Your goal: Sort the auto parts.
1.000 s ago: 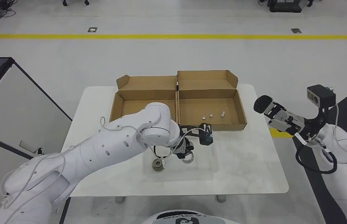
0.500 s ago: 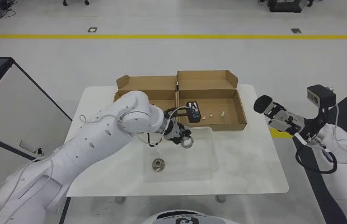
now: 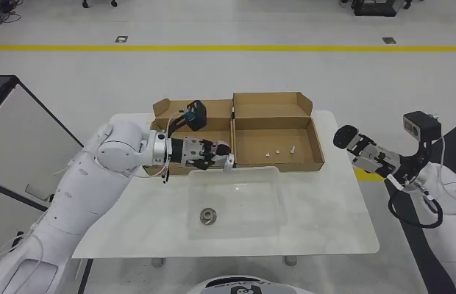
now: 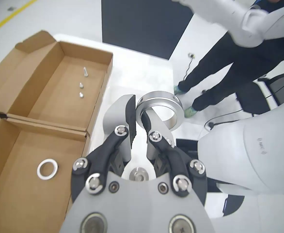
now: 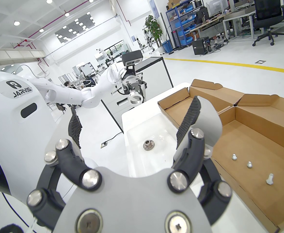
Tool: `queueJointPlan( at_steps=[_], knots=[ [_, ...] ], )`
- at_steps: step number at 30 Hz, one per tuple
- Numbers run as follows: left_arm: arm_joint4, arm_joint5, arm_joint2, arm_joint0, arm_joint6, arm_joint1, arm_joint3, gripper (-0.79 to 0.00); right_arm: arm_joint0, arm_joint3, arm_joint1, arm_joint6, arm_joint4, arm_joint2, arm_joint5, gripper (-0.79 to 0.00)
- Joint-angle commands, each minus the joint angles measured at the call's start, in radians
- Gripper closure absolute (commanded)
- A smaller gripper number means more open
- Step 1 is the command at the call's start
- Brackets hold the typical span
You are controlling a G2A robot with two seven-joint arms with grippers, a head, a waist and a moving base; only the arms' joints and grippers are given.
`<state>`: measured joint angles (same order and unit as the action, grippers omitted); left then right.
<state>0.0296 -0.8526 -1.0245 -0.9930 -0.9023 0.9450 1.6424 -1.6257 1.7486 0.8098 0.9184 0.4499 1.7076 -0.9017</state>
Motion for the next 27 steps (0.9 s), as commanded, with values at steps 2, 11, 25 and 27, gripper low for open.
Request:
queueJointPlan(
  at_steps=[2,11,25,27],
  knots=[
    [-0.161,-0.11,-0.02,-0.018,0.045,-0.006,-0.022,0.0,0.0,0.0,0.0,0.0,0.0,0.0,0.0,-0.785],
    [-0.522,-0.16,-0.034,-0.044,0.094,-0.02,0.044,0.0,0.0,0.0,0.0,0.0,0.0,0.0,0.0,-0.785],
    [-0.607,-0.16,-0.062,-0.063,0.094,-0.013,0.067,0.0,0.0,0.0,0.0,0.0,0.0,0.0,0.0,-0.785],
    [-0.607,-0.16,-0.062,-0.063,0.094,-0.013,0.067,0.0,0.0,0.0,0.0,0.0,0.0,0.0,0.0,-0.785]
  ],
)
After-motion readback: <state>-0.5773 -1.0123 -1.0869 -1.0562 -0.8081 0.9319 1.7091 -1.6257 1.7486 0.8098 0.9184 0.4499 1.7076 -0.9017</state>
